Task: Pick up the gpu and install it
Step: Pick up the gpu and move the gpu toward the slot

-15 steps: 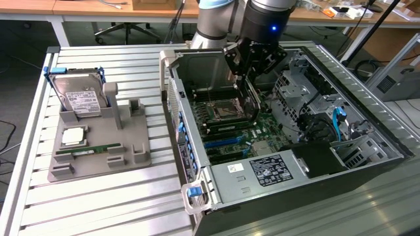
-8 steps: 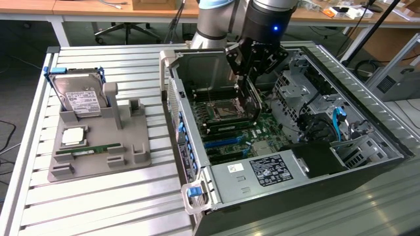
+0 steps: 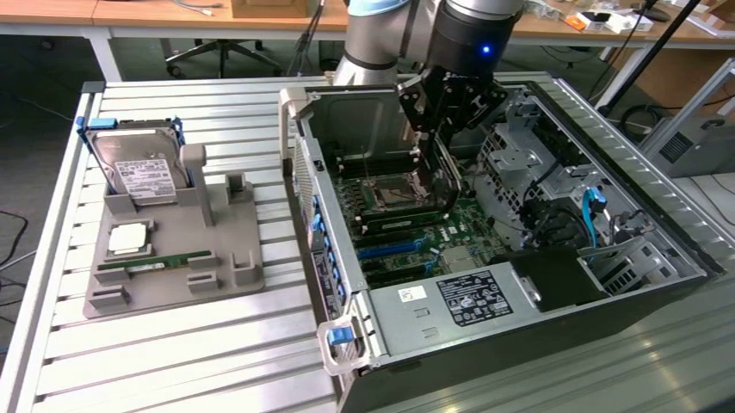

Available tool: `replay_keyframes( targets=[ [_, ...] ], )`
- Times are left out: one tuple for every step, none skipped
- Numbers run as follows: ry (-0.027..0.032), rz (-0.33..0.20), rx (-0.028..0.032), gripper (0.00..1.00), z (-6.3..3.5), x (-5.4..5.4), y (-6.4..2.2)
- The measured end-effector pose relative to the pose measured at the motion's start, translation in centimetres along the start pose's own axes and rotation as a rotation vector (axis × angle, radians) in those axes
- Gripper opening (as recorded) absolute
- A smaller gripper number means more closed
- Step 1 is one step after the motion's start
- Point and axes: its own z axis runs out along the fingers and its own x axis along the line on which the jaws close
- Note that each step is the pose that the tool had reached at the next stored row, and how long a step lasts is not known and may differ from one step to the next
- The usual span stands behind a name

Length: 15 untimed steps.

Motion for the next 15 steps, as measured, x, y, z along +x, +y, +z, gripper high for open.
replay_keyframes(
  targets=[
    [0.0000,0.000,0.0003,0.27,0.00,-0.06,0.00],
    [0.0000,0.000,0.0004,0.27,0.01,-0.12,0.01],
    [-0.0001,0.000,0.0005,0.27,0.01,-0.15,0.01],
    [0.0000,0.000,0.0005,0.27,0.01,-0.18,0.01],
    [-0.0001,0.000,0.0006,0.27,0.01,-0.23,0.02],
    [0.0000,0.000,0.0007,0.27,0.01,-0.28,0.02],
    [0.0000,0.000,0.0007,0.27,0.02,-0.35,0.03],
    [0.0000,0.000,0.0008,0.27,0.02,-0.40,0.03],
    [0.0000,0.000,0.0008,0.27,0.03,-0.45,0.03],
    [-0.0001,0.000,0.0008,0.27,0.03,-0.51,0.04],
    [0.0000,0.000,0.0008,0.27,0.04,-0.59,0.05],
    [-0.0001,0.000,0.0008,0.27,0.05,-0.62,0.05],
    [-0.0001,0.000,0.0008,0.27,0.05,-0.66,0.05],
    [0.0000,0.000,0.0009,0.27,0.05,-0.66,0.05],
    [0.0000,0.000,0.0008,0.27,0.05,-0.67,0.05]
  ],
)
